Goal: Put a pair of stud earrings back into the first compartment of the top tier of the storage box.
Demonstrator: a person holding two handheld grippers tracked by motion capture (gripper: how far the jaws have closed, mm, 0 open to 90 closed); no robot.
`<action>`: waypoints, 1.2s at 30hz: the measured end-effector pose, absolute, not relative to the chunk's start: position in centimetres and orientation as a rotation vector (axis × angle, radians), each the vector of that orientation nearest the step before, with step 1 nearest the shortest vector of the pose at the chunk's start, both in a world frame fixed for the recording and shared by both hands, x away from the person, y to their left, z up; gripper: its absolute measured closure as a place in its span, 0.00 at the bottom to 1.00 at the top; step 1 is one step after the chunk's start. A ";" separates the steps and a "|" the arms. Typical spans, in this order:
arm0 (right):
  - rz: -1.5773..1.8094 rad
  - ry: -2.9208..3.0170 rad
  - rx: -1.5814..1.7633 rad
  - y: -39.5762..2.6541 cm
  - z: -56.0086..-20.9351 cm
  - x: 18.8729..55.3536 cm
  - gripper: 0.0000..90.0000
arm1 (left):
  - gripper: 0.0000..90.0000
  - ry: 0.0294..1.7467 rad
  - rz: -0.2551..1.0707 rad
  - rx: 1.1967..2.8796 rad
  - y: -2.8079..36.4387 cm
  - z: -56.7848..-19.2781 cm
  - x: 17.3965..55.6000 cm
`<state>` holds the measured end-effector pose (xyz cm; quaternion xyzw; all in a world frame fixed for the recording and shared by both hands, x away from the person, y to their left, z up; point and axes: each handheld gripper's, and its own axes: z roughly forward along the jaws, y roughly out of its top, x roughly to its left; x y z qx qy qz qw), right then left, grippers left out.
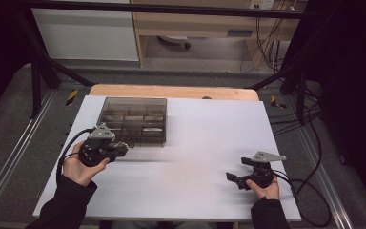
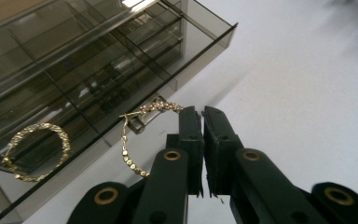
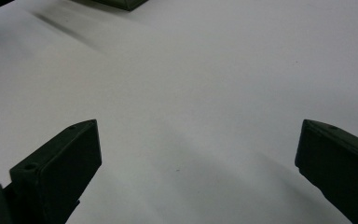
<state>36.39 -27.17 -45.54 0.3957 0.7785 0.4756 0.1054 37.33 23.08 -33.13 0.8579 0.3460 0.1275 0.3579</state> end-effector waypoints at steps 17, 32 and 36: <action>1.401 2.296 1.167 -27.2 -45.6 36.4 0.01 | 0.96 1.002 0.365 2.174 25.2 -32.8 39.5; 1.398 2.299 1.165 -27.2 -45.6 36.4 0.01 | 0.96 1.076 0.388 2.167 26.3 -33.3 41.7; 1.399 2.296 1.167 -27.2 -45.6 36.4 0.01 | 0.96 1.089 0.390 2.157 26.5 -33.5 42.3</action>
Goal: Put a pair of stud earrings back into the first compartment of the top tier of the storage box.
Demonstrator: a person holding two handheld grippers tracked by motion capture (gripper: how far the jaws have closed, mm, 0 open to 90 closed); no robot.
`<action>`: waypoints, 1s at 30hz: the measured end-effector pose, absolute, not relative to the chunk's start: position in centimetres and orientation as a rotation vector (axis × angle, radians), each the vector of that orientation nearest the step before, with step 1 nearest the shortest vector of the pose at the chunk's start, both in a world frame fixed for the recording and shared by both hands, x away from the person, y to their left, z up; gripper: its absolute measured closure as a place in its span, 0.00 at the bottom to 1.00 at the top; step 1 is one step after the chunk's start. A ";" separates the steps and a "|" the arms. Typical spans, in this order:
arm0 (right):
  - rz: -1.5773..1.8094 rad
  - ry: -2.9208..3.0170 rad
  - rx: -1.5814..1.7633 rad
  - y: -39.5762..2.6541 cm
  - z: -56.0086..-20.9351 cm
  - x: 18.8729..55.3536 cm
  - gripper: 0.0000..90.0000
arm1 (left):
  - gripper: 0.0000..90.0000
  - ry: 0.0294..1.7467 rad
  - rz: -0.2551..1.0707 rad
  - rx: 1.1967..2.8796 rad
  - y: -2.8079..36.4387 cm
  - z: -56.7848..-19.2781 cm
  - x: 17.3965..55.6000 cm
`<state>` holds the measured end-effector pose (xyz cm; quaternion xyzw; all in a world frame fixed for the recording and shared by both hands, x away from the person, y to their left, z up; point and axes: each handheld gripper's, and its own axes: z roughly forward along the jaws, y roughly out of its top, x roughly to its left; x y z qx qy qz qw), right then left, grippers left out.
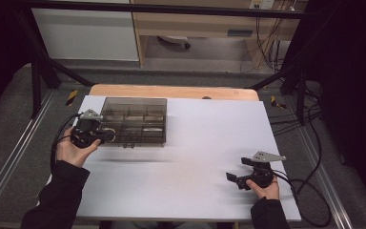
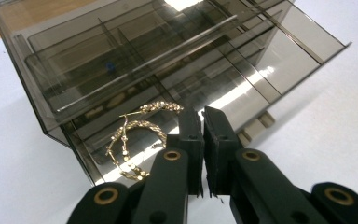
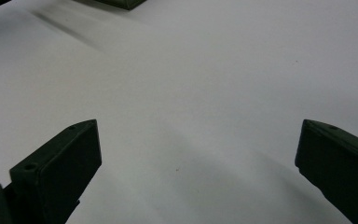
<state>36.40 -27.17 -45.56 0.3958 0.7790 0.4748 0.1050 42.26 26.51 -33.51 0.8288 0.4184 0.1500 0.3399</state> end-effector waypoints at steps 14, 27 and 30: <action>1.398 2.297 1.165 -27.2 -45.6 36.4 0.01 | 0.96 1.136 0.402 2.158 27.0 -35.3 43.7; 1.396 2.299 1.163 -27.2 -45.6 36.4 0.01 | 0.96 1.161 0.390 2.159 27.1 -36.3 43.9; 1.396 2.300 1.165 -27.2 -45.6 36.4 0.01 | 0.93 1.164 0.400 2.133 27.4 -36.1 43.9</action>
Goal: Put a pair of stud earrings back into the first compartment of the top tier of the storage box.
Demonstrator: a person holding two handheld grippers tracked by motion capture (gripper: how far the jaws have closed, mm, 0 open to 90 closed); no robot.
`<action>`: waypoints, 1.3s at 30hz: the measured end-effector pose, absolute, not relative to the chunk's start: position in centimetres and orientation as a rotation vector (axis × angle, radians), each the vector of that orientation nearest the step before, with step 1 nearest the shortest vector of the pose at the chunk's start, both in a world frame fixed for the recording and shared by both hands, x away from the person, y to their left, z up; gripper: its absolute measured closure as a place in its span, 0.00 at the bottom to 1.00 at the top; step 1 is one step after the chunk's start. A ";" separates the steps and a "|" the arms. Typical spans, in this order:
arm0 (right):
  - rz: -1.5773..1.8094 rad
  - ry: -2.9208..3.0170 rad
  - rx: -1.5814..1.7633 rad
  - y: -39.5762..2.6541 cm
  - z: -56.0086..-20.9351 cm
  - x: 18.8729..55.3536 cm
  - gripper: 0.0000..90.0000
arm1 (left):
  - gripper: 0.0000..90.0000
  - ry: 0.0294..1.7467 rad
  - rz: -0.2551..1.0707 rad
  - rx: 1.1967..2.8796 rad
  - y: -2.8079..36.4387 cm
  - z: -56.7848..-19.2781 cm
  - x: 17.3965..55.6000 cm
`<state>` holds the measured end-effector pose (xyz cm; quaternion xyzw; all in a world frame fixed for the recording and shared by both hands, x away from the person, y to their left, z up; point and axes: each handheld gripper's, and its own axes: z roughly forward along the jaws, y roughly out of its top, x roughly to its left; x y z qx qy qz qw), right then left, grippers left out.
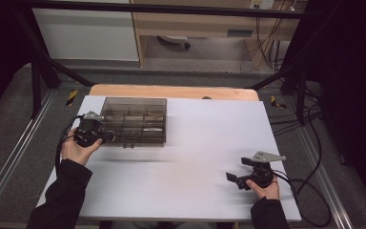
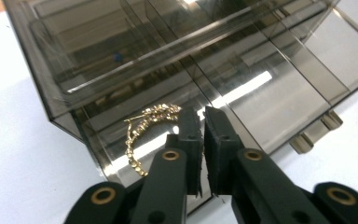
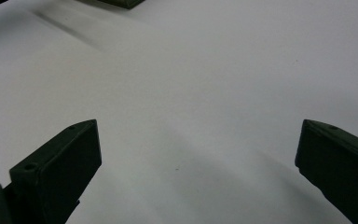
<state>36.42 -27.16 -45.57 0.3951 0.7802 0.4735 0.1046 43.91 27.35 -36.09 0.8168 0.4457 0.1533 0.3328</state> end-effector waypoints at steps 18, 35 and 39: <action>1.399 2.298 1.167 -27.2 -45.6 36.4 0.01 | 0.47 1.104 0.422 2.035 28.2 -34.0 41.1; 1.393 2.301 1.171 -27.1 -45.6 36.4 0.01 | 0.19 1.012 0.388 2.051 27.7 -34.8 38.3; 1.390 2.301 1.171 -27.1 -45.6 36.4 0.01 | 0.14 0.999 0.389 2.059 27.5 -35.3 37.8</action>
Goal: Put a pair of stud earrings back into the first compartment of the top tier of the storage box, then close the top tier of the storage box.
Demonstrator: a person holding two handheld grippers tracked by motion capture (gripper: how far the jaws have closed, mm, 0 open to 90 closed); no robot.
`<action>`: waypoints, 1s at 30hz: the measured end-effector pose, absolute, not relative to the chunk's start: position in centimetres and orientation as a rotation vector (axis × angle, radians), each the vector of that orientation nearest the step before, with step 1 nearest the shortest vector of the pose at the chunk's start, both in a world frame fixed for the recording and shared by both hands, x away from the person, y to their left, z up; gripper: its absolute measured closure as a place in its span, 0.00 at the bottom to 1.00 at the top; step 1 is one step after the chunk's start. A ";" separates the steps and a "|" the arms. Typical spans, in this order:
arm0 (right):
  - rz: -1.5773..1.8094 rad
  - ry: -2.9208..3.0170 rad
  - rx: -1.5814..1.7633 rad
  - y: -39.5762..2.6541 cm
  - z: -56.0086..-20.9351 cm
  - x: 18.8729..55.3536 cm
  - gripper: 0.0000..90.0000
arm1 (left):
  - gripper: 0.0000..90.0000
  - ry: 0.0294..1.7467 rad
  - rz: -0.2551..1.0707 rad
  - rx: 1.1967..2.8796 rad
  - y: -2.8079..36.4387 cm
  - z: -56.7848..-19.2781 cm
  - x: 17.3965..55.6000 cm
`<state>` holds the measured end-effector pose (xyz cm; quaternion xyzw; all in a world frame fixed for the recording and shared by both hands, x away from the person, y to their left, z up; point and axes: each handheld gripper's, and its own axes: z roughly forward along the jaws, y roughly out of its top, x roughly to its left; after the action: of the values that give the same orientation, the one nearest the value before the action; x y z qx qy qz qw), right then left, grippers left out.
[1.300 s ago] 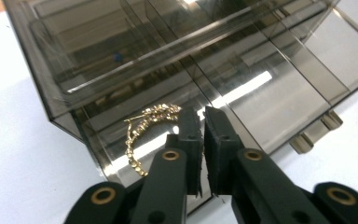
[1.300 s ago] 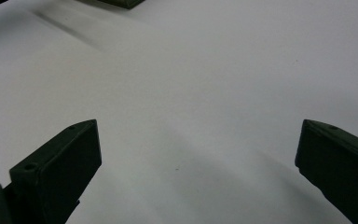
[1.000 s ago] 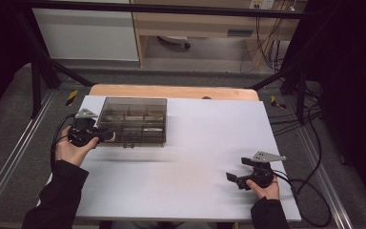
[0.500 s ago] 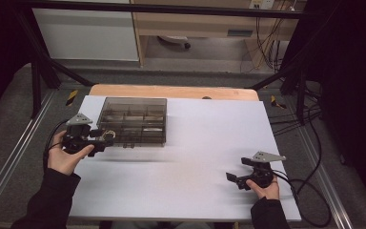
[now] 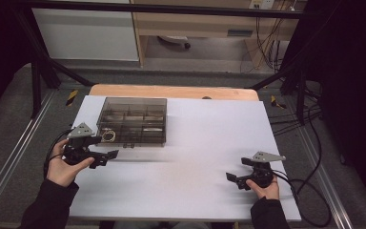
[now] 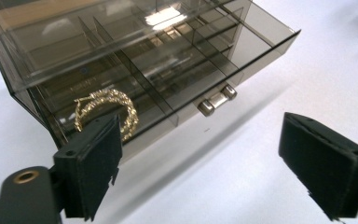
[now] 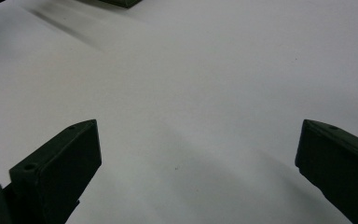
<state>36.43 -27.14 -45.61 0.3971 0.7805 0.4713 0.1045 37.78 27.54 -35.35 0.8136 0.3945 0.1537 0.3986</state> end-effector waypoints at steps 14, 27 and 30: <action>1.388 2.302 1.173 -27.1 -45.6 36.4 0.01 | 0.07 0.968 0.392 2.072 26.9 -36.8 36.5; 1.391 2.298 1.172 -27.2 -45.6 36.4 0.01 | 0.07 0.963 0.380 2.074 26.3 -37.9 35.8; 1.392 2.300 1.170 -27.1 -45.6 36.4 0.01 | 0.07 0.972 0.379 2.082 26.3 -38.1 35.9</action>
<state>36.45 -27.14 -45.60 0.3969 0.7801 0.4721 0.1048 35.87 26.33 -38.06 0.8212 0.3835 0.1494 0.3953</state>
